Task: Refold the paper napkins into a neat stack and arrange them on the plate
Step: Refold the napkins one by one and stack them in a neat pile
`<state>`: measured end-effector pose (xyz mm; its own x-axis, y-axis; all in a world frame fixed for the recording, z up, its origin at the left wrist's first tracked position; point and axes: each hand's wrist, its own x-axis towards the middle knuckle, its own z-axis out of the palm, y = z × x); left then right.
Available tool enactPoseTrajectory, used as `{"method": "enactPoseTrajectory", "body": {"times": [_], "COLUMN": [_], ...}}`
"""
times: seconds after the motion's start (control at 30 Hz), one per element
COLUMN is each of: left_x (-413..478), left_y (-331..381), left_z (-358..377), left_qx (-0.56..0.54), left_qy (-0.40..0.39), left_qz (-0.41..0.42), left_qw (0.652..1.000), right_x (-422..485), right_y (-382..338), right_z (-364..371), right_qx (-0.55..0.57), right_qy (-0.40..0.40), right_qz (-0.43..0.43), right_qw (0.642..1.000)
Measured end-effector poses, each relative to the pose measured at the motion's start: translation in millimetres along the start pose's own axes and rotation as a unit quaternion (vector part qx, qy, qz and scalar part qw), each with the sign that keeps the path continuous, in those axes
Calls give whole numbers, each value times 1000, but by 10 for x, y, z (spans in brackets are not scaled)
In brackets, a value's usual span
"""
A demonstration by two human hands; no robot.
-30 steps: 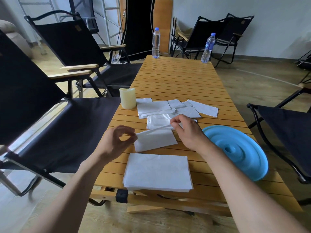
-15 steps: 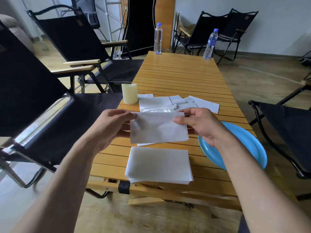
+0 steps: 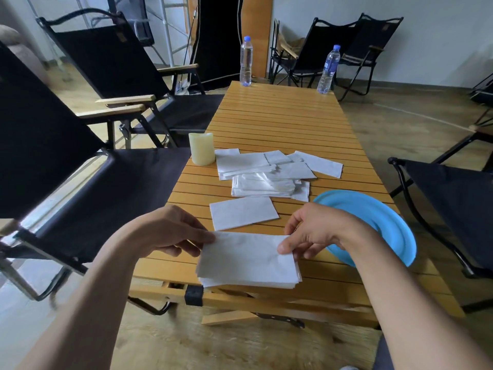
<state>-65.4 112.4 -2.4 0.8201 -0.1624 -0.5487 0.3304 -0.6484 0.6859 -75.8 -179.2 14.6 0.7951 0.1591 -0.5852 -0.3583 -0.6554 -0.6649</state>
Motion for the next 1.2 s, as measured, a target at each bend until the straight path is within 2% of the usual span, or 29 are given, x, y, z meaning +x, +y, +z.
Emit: {"method": "enactPoseTrajectory", "body": {"times": [0.23, 0.37, 0.43, 0.5, 0.6, 0.7, 0.8, 0.9, 1.07, 1.13, 1.2], "left_x": [79, 154, 235, 330, 497, 657, 751, 795, 779, 715, 586], "left_y": [-36, -61, -69, -64, -92, -185, -252, -266, -255, -216, -119], "left_z": [-11, -39, -29, 33, 198, 328, 353, 315, 301, 237, 120], "left_qx": [20, -8, -41, -33, 74, 150, 199, 205, 201, 127, 9], "left_qy": [5, 76, 140, 198, 196, 160, 186, 191, 208, 219, 216], "left_qz": [-24, -13, 29, 122, 230, 248, 279, 285, 279, 284, 282], "left_qw": [999, 997, 989, 972, 951, 944, 921, 917, 916, 925, 935], "right_x": [90, 214, 331, 467, 672, 807, 882, 937, 916, 843, 739], "right_y": [44, 85, 118, 158, 241, 308, 337, 343, 270, 189, 69], "right_z": [-16, -77, -87, -38, 78, 131, 151, 166, 121, 78, 41], "right_qx": [-76, -49, -53, -133, -195, -220, -236, -250, -203, -139, -57], "right_qy": [37, 112, 190, 249, 246, 245, 265, 271, 257, 260, 260], "right_qz": [-3, -47, -112, -154, -182, -199, -217, -221, -245, -252, -267], "right_qw": [996, 991, 974, 947, 932, 923, 909, 903, 912, 922, 926]}}
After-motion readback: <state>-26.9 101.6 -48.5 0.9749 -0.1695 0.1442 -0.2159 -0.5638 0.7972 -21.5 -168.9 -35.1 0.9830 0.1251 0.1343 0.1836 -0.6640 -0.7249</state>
